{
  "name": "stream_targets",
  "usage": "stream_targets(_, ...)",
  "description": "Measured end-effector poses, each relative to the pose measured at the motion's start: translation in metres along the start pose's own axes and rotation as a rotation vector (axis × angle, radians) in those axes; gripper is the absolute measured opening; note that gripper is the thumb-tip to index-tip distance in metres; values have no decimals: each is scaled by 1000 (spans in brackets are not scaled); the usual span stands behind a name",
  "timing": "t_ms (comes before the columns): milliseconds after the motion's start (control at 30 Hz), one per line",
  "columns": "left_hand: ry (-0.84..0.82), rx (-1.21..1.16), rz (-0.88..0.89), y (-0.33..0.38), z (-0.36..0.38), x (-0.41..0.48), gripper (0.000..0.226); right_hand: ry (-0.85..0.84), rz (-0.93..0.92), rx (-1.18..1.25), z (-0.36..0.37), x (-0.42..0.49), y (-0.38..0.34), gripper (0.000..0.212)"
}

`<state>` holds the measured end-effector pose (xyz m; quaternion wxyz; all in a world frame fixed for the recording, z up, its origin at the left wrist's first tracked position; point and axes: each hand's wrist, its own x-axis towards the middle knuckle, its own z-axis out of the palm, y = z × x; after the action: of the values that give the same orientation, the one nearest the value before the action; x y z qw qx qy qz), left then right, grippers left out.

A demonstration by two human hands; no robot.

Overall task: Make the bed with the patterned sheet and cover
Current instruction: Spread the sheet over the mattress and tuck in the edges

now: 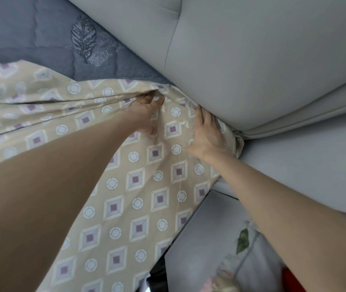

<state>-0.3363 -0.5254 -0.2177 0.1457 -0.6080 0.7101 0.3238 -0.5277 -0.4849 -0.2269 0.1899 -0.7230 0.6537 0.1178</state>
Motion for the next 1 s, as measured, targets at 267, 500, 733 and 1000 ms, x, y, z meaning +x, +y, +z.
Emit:
stream_targets(267,-36,23,-27,0,0,2,104,-179,114,142,-20,25,2,93)
stream_targets(500,-39,157,-84,21,-8,-11,100,273,-71,101,11,-8,19,73)
stream_targets(733,-55,196,-146,28,-3,-4,100,484,245,185,34,-37,14,59)
stream_targets(1000,-47,130,-132,20,2,4,106,579,507,613,30,-38,21,33)
